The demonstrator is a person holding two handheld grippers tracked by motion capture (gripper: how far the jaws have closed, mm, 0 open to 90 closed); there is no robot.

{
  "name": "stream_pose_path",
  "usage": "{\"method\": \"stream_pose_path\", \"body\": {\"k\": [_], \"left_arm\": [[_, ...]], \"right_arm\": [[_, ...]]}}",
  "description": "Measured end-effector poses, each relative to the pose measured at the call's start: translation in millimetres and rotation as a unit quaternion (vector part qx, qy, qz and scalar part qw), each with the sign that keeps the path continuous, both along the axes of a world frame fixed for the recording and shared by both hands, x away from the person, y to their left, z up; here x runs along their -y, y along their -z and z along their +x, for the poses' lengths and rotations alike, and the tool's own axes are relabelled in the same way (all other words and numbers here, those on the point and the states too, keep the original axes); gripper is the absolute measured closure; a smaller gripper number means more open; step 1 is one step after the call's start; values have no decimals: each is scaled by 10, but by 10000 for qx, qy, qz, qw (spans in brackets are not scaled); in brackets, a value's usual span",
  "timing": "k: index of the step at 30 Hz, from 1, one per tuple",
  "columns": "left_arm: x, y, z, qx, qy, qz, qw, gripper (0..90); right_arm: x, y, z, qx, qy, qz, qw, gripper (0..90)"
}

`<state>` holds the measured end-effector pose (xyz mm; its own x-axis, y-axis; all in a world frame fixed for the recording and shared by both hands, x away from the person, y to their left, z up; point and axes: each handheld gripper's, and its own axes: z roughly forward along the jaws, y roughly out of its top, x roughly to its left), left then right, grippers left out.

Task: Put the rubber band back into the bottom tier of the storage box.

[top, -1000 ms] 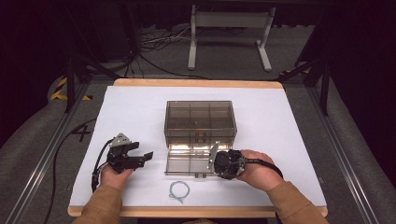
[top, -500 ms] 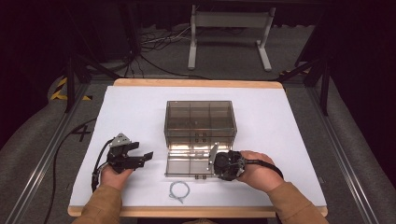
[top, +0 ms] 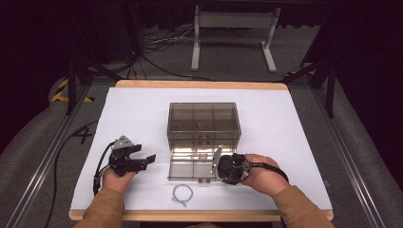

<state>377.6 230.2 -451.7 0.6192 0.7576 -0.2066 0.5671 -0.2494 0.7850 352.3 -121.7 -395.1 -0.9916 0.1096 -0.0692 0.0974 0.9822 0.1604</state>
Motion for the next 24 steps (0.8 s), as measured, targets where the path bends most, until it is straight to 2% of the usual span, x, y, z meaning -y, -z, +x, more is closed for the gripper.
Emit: {"method": "stream_pose_path", "body": {"k": [6, 11, 12, 14, 19, 24], "left_arm": [[-1, 0, 0, 3, -8, -3, 10000, 226], [0, 1, 3, 2, -8, -7, 10000, 226], [-1, 0, 4, 7, -4, 0, 10000, 226], [-1, 0, 4, 5, -2, 6, 10000, 226], [1, 0, 1, 0, -2, 0, 10000, 226], [0, 0, 4, 10, 3, 16, 10000, 226]], "right_arm": [[1, 1, 7, -43, 15, -3, 10000, 808], [19, -32, 13, -51, 76, 116, 9999, 773], [29, -48, 15, -24, 116, 209, 9997, 762], [33, -63, 16, -26, 125, 209, 9997, 754], [45, -121, -1, 15, 297, 558, 9980, 715], [26, -145, -13, 62, 306, 789, 9964, 714]]}}
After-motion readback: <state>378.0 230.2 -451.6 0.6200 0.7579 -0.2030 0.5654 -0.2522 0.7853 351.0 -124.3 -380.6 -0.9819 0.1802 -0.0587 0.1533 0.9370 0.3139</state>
